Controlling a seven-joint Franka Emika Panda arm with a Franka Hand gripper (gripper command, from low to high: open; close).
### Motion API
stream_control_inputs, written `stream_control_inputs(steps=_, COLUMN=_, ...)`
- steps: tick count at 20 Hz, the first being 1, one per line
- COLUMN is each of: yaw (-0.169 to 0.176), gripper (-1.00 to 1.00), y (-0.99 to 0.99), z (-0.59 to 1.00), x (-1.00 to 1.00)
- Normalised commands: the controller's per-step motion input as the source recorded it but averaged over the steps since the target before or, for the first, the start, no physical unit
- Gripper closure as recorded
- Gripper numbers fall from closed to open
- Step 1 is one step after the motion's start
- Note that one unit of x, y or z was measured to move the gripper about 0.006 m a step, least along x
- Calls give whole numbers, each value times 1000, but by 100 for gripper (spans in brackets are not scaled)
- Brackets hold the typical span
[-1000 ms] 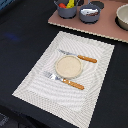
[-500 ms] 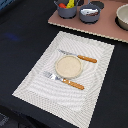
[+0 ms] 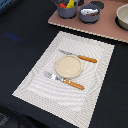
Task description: Interact with the objects in diverse but meaningful ways.
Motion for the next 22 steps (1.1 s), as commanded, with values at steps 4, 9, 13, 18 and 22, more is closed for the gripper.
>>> stream_control_inputs(steps=4, yaw=0, gripper=-100, y=-289, z=-4, x=273)
stream_control_inputs(steps=9, yaw=12, gripper=-100, y=-55, z=-111, x=34)
stream_control_inputs(steps=13, yaw=24, gripper=-100, y=28, z=-85, x=-143)
stream_control_inputs(steps=18, yaw=35, gripper=-100, y=82, z=-117, x=-257)
stream_control_inputs(steps=22, yaw=38, gripper=-100, y=139, z=-157, x=-326)
